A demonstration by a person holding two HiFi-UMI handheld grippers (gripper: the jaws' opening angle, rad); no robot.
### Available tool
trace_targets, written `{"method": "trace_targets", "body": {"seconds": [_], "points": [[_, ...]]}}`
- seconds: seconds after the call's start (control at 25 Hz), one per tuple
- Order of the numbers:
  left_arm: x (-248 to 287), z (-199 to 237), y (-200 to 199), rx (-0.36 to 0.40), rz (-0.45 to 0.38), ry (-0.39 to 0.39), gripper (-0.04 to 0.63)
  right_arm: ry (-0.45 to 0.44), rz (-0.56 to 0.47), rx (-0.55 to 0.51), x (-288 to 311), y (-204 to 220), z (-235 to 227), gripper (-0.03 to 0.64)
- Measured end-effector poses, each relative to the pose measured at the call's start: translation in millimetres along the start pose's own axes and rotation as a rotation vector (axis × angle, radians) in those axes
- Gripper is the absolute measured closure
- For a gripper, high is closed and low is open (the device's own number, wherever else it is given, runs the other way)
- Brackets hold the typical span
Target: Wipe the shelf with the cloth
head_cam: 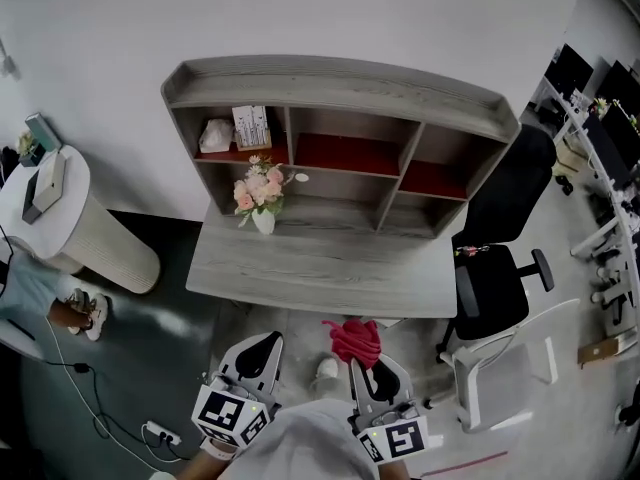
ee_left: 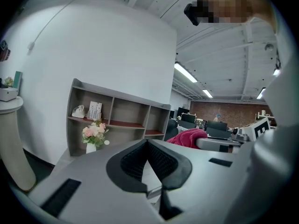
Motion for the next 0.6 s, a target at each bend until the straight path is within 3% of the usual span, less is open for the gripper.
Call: {"method": "trace_targets", "body": {"seconds": [0.32,0.6], "points": [[64,2,-20,-0.017,0.006,-0.064,0.589,-0.084,-0.039,0.015,51,-30,-68,0.531],[92,12,-12,-0.052,0.074,-0.098,0.589,-0.056,-0.093,0.06,73,-45,-107,0.531]]}}
Point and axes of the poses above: the fingertips, and each gripper's own axes: x forward along the fingers, z to its left, y out of its underside, the point moved 3 cm from there along -x, backward along the fingers, and after that the axes turned 2 degrees about z, right-handed, at the moved point
